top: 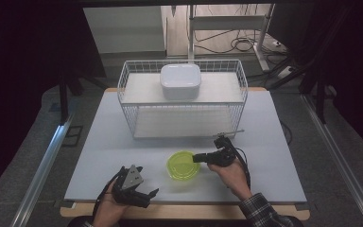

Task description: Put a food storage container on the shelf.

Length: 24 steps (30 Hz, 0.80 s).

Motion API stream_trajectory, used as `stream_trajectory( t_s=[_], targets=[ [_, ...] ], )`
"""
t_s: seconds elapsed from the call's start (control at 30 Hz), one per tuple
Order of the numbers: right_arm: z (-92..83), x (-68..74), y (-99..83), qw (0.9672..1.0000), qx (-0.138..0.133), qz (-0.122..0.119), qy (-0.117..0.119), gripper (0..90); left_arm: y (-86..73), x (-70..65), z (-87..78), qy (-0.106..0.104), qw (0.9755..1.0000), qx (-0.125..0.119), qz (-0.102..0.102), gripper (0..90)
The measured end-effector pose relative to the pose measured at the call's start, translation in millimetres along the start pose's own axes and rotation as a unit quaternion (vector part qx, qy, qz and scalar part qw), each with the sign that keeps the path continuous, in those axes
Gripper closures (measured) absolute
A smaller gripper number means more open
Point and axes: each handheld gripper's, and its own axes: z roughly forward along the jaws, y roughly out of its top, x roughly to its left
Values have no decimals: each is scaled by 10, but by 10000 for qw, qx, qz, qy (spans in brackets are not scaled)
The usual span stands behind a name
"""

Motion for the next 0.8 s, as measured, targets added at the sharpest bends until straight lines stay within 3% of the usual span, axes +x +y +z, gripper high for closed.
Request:
stream_trajectory(
  t_s=[0.03, 0.37, 0.8],
  targets=[
    [-6, -10, -2, 9999, 38, 55, 107, 789, 1, -1, 1, 1, 10000, 3, 6, 64],
    [-61, 32, 7, 9993, 52, 106, 355, 813, 0, -6, 4, 21, 10000, 25, 43, 64],
    [-272, 95, 82, 9981, -346, 114, 496, 815, 0, 12, -16, 63, 10000, -53, -31, 63]
  ],
)
